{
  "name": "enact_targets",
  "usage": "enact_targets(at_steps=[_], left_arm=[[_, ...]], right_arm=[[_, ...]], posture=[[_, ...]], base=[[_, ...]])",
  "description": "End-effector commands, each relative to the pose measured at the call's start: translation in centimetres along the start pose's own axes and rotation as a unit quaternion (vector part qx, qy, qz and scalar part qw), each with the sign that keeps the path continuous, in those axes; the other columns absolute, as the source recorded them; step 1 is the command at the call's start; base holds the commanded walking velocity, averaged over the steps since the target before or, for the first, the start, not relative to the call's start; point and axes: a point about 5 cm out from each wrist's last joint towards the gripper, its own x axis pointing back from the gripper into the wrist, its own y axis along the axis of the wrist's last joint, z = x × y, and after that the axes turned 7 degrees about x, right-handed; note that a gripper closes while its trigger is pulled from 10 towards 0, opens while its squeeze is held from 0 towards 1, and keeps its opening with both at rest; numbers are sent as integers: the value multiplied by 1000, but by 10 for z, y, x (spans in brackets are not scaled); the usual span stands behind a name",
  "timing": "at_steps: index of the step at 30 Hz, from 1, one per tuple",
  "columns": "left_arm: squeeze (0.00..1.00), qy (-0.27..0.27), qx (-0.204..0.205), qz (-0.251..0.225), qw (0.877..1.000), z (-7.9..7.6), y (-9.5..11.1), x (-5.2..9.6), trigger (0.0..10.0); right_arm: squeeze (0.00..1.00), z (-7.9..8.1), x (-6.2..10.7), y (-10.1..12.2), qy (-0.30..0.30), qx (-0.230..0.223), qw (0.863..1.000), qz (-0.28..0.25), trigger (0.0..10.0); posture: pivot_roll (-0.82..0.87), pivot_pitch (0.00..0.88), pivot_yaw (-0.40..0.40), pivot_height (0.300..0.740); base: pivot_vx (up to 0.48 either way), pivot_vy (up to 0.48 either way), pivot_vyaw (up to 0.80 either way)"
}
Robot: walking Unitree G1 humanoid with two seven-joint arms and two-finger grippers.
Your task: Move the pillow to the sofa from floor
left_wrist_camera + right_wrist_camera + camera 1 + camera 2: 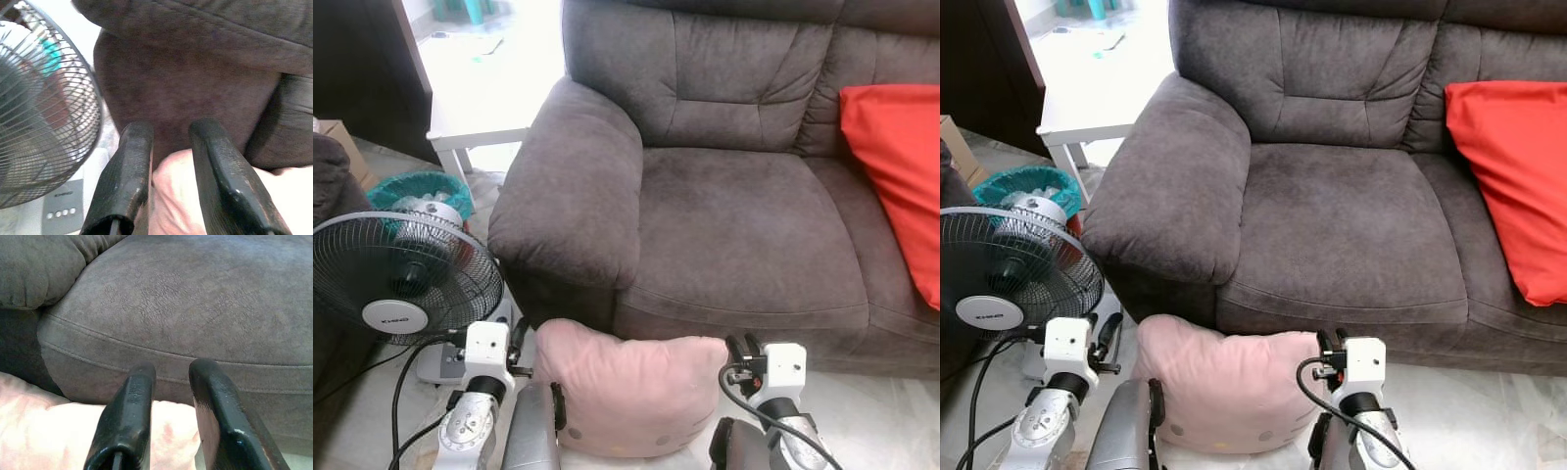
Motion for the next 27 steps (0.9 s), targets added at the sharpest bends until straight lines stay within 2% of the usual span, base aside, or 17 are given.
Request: enact_targets(at_steps=[1, 8, 16, 21, 23, 27], left_arm=[[0, -17, 0, 13, 1000, -4, -2, 0, 10000], [0, -17, 9, 36, 999, -4, -8, -4, 10000], [0, -7, 23, 51, 998, 0, -8, -19, 10000], [0, 1, 23, 55, 998, 2, -10, -20, 10000], [0, 6, 23, 55, 998, 4, -11, -20, 10000], [0, 6, 21, 59, 998, 5, -13, -21, 10000]], right_arm=[[0, -3, 0, 0, -2, 0, 1000, 4, 10000], [0, -2, 0, 0, 0, -1, 1000, 6, 10000], [0, -1, -1, 1, 3, -2, 1000, 5, 10000], [0, -1, -1, 1, 8, 7, 1000, 5, 10000], [0, 1, -1, 2, 18, 20, 1000, 0, 10000], [0, 1, 0, 0, 13, 2, 1000, 3, 10000]], posture=[[113, 59, -58, 522], [112, 59, -58, 522], [104, 63, -59, 522], [104, 64, -59, 522], [105, 67, -59, 522], [107, 68, -62, 522]], base=[[0, 0, 0], [0, 0, 0], [0, 0, 0], [0, 0, 0], [0, 0, 800], [0, 0, 800]])
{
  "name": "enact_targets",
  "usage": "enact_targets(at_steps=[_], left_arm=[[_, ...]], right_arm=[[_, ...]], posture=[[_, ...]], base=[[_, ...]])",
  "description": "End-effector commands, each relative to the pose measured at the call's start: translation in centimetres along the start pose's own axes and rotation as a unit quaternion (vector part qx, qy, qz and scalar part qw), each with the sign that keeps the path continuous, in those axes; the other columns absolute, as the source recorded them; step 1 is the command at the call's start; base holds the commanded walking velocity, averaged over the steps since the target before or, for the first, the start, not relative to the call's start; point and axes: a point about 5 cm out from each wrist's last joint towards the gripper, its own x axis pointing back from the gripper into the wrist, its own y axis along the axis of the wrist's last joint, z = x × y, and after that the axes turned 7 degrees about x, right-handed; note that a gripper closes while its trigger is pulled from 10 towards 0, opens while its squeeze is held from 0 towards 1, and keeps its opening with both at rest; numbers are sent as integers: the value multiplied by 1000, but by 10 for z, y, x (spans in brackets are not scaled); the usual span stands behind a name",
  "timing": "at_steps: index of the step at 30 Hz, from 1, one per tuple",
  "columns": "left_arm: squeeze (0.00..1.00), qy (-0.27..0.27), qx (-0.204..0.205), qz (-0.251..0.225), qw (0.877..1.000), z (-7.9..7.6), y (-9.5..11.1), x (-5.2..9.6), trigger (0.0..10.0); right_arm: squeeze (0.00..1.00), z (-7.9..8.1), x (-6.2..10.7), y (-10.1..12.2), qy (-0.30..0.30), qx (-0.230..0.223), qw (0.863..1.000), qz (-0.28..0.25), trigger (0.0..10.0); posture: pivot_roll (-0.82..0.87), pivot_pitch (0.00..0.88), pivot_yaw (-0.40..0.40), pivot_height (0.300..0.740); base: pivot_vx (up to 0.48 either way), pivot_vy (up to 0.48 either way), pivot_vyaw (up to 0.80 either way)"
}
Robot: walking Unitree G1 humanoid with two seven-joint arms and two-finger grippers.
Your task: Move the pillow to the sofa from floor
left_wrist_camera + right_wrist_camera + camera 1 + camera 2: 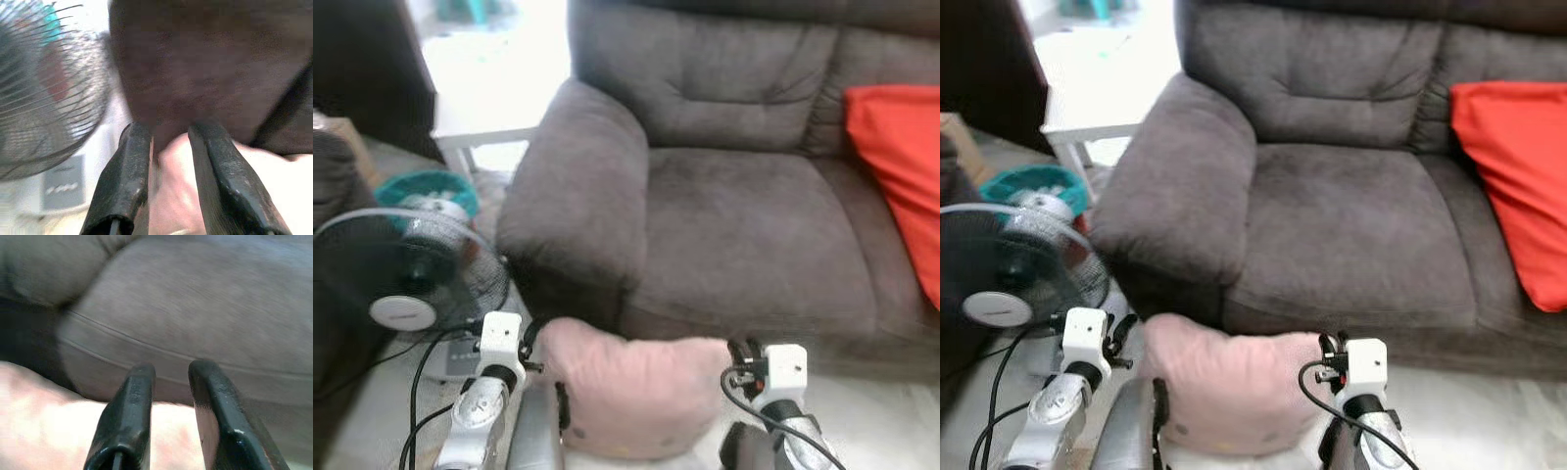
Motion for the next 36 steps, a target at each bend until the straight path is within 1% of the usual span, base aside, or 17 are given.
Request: enact_targets(at_steps=[1, 3, 5, 12, 16, 19, 24, 27, 36], left_arm=[[0, 3, 6, -2, 1000, 0, 0, -2, 10000], [0, 2, 6, -1, 1000, 1, 0, -2, 10000], [0, -1, 5, -1, 1000, 0, 0, -3, 10000], [0, -21, -2, 3, 1000, -5, -2, -6, 10000], [0, -28, 4, 10, 1000, -8, -4, -8, 10000], [0, -37, 11, 23, 999, -9, -7, -9, 10000], [0, -25, 28, 43, 998, -6, -11, -12, 10000], [0, -26, 26, 50, 998, -5, -13, -13, 10000], [0, -29, 26, 45, 998, -6, -12, -15, 10000]], right_arm=[[0, -2, 0, 1, 0, 1, 1000, -3, 10000], [0, -1, -1, 1, 2, 3, 1000, -3, 10000], [0, -2, 0, -1, -2, -10, 1000, -1, 10000], [0, -5, 0, -8, -2, -6, 1000, 12, 10000], [0, -5, 0, -9, -1, -6, 1000, 15, 10000], [0, -5, -1, -10, 1, -5, 1000, 15, 10000], [0, -3, -2, -11, 7, -3, 1000, 17, 10000], [0, -2, -2, -11, 9, -3, 1000, 17, 10000], [0, 2, -3, -4, 11, 0, 1000, 3, 10000]], posture=[[108, 68, -61, 522], [108, 68, -61, 522], [107, 67, -60, 522], [106, 68, -60, 522], [107, 68, -60, 522], [107, 68, -59, 522], [108, 70, -60, 522], [106, 70, -60, 522], [104, 71, -62, 522]], base=[[0, 0, 800], [0, 0, 800], [0, 0, 0], [0, 0, 0], [0, 0, 0], [251, 0, 0], [298, 0, 0], [328, 0, 0], [300, 0, 0]])
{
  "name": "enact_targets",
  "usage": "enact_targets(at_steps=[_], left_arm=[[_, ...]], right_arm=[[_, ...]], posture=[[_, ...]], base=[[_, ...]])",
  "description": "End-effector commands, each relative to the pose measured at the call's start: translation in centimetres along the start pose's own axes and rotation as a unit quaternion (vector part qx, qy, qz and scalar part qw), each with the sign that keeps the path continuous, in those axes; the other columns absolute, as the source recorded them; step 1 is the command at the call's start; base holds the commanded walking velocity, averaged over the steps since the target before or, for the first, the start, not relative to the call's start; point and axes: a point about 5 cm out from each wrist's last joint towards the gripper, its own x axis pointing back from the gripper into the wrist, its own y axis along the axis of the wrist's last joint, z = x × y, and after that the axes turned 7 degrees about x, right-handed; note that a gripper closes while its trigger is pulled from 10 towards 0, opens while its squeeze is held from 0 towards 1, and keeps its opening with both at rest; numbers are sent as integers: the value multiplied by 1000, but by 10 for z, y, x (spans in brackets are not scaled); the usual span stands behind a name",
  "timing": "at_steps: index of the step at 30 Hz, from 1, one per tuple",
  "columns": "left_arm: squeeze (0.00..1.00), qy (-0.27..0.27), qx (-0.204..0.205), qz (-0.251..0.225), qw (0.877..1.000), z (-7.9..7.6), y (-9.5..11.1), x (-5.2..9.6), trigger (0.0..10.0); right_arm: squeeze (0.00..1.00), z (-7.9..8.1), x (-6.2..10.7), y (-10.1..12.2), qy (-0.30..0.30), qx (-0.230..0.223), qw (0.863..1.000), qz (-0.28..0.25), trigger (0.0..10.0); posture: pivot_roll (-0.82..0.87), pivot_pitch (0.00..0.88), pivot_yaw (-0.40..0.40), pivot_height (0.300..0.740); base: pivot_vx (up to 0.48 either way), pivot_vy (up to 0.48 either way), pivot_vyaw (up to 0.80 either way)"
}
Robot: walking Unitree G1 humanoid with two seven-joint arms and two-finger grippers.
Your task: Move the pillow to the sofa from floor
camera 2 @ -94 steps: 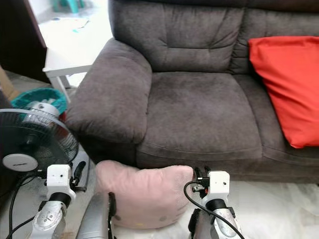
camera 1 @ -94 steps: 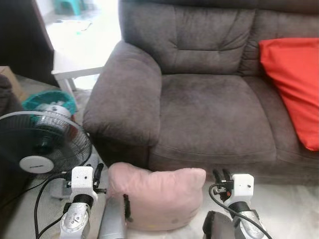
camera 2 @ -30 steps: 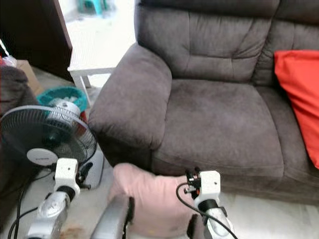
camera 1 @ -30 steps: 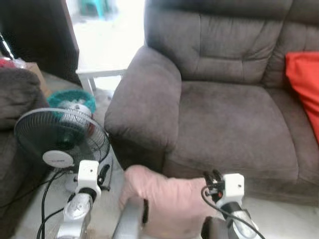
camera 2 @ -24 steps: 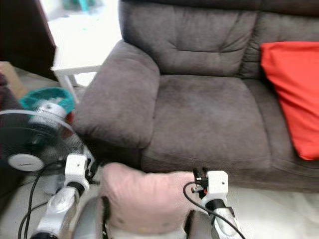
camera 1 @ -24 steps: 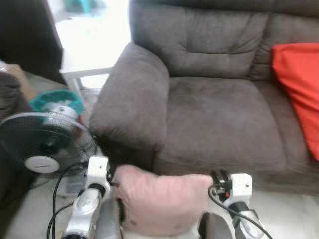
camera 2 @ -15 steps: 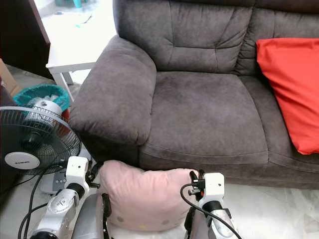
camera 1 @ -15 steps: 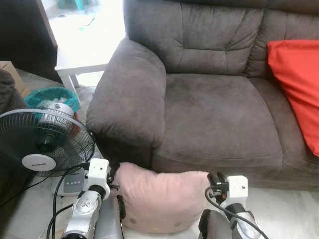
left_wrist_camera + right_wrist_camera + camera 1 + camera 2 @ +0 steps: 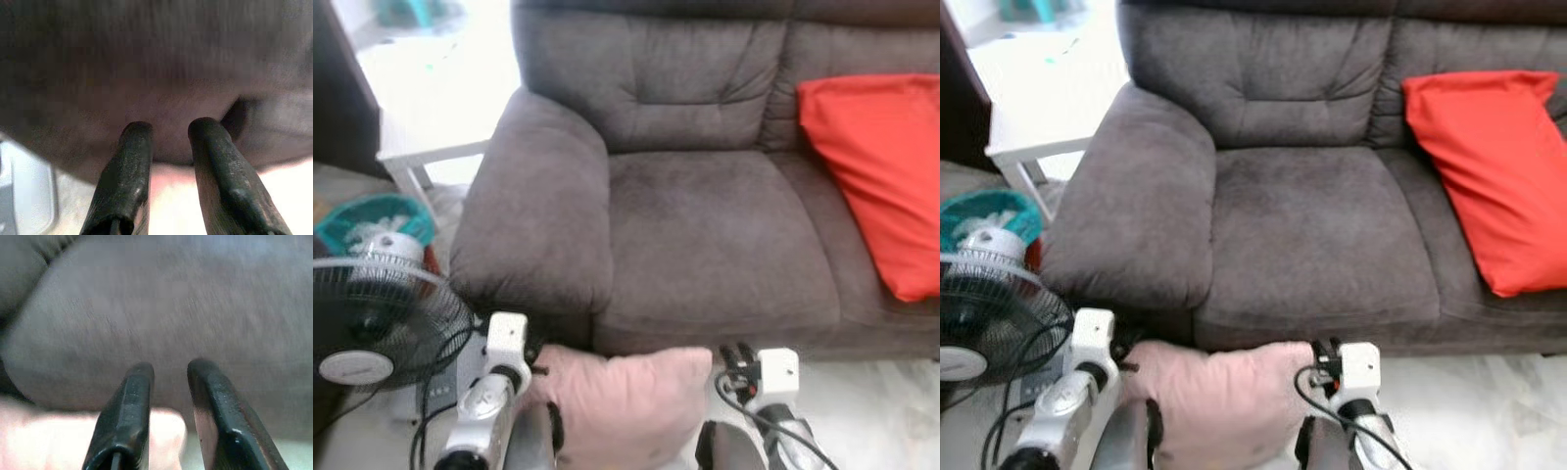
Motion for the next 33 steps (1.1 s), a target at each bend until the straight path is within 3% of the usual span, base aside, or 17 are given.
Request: enact_targets(at_steps=[1, 7, 10, 16, 21, 22, 23, 33], left_arm=[[0, -1, 2, 7, 1000, -2, -4, 0, 10000], [0, -12, -4, 14, 1000, -3, -3, -1, 10000], [0, -15, -13, 43, 999, -2, -9, -1, 10000], [0, 1, -5, 101, 995, 4, -23, 2, 10000], [0, 4, 21, 104, 994, 6, -23, 1, 10000], [702, 7, 29, 109, 994, 8, -23, 0, 10000], [1000, 8, 30, 113, 993, 9, -23, -1, 10000], [1000, 57, 31, 128, 990, 26, -17, -3, 10000]], right_arm=[[0, -4, 1, 2, -5, 7, 1000, -2, 10000], [0, -3, 1, 4, 1, 8, 1000, -3, 10000], [0, -3, 1, 4, 5, 7, 1000, -3, 10000], [0, -2, 3, 3, 11, 8, 1000, 1, 10000], [0, -3, 5, 5, 13, 10, 1000, 1, 10000], [0, -3, 5, 6, 14, 13, 1000, -1, 10000], [0, -3, 5, 7, 14, 14, 1000, -4, 10000], [0, -13, 1, 25, 22, 24, 999, -26, 10000]], posture=[[104, 71, -62, 522], [107, 70, -62, 522], [106, 71, -62, 522], [102, 74, -63, 522], [91, 82, -71, 522], [84, 87, -74, 522], [80, 89, -76, 522], [63, 127, -107, 522]], base=[[0, 0, 0], [0, 0, 0], [0, 0, 0], [0, 0, 0], [0, 0, 0], [0, 0, 0], [0, 0, 0], [0, 0, 0]])
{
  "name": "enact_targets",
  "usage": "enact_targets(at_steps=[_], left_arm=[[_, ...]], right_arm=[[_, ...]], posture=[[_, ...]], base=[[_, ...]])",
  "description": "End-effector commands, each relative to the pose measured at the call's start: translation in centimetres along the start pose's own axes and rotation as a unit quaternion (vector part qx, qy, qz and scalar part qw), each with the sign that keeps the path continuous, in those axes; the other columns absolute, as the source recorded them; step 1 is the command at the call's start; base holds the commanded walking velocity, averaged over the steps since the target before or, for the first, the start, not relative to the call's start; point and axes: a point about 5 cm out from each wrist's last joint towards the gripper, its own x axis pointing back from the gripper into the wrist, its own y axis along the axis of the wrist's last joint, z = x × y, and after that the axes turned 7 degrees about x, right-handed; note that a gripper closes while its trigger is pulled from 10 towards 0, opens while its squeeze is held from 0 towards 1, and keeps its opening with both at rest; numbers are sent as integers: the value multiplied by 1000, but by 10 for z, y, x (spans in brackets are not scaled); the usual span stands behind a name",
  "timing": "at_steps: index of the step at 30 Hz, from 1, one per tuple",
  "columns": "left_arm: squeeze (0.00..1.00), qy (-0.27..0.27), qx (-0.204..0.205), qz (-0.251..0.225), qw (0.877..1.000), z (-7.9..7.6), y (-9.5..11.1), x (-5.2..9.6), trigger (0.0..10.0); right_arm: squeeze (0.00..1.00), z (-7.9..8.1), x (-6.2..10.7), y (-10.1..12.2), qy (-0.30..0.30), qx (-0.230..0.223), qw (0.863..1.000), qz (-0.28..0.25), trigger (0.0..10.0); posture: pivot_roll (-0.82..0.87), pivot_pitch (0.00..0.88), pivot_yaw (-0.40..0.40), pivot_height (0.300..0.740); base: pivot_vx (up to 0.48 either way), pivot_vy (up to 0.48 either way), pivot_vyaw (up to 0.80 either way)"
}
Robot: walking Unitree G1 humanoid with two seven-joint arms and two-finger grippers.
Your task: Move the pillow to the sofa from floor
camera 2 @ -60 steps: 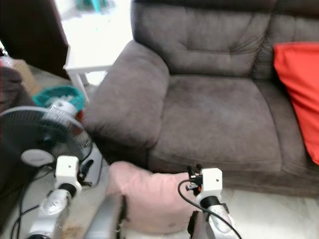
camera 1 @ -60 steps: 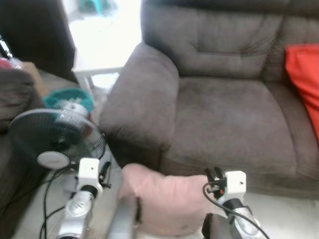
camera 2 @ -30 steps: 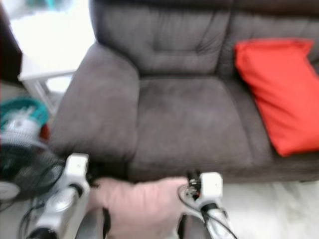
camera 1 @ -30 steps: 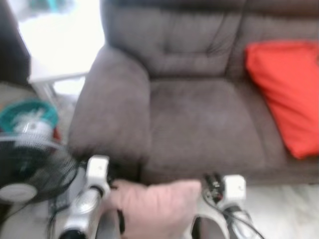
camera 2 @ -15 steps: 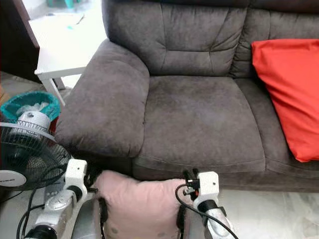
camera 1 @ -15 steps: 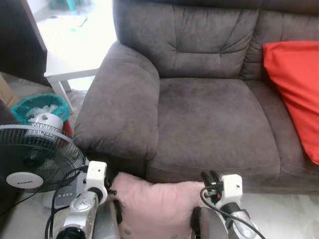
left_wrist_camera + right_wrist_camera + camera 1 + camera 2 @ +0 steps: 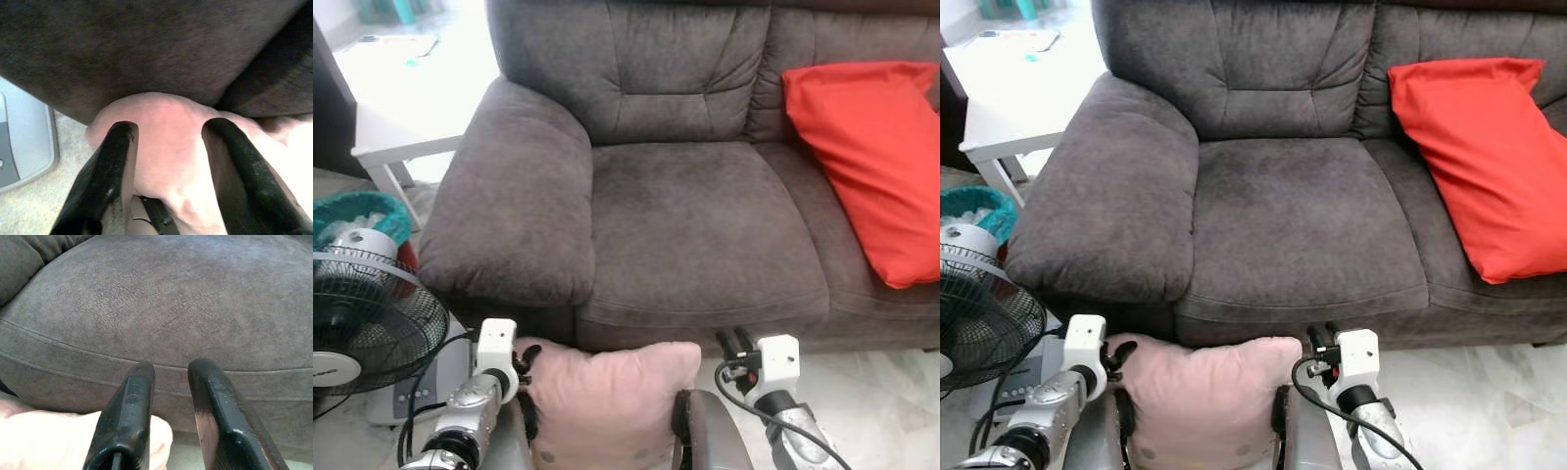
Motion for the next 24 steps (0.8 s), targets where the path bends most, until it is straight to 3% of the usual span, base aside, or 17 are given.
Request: enact_targets(at_steps=[1, 7, 14, 15, 16, 24], left_arm=[[1000, 16, 13, 20, 1000, 5, -6, 1, 10000], [1000, 33, 40, 22, 998, 10, -6, 1, 10000], [1000, 38, 39, 19, 998, 8, -4, 0, 10000], [451, 40, 36, 18, 998, 9, -3, 0, 10000], [0, 43, 32, 16, 998, 9, -2, -1, 10000], [0, 65, 34, -3, 997, 12, 5, -1, 10000]], right_arm=[[0, -5, 0, 5, 0, -2, 1000, -6, 10000], [0, -13, 5, 9, 7, 8, 1000, -10, 10000], [0, -26, 7, 9, 10, 20, 1000, -3, 10000], [0, -27, 7, 9, 11, 21, 1000, -3, 10000], [0, -28, 7, 9, 11, 23, 1000, -3, 10000], [0, -36, 12, 16, 20, 38, 999, -7, 10000]], posture=[[60, 137, -114, 522], [33, 165, -143, 522], [7, 179, -183, 522], [5, 180, -186, 522], [4, 180, -190, 522], [-12, 176, -226, 522]], base=[[0, 0, 0], [0, 0, 0], [0, 0, 0], [0, 0, 0], [0, 0, 0], [0, 0, 0]])
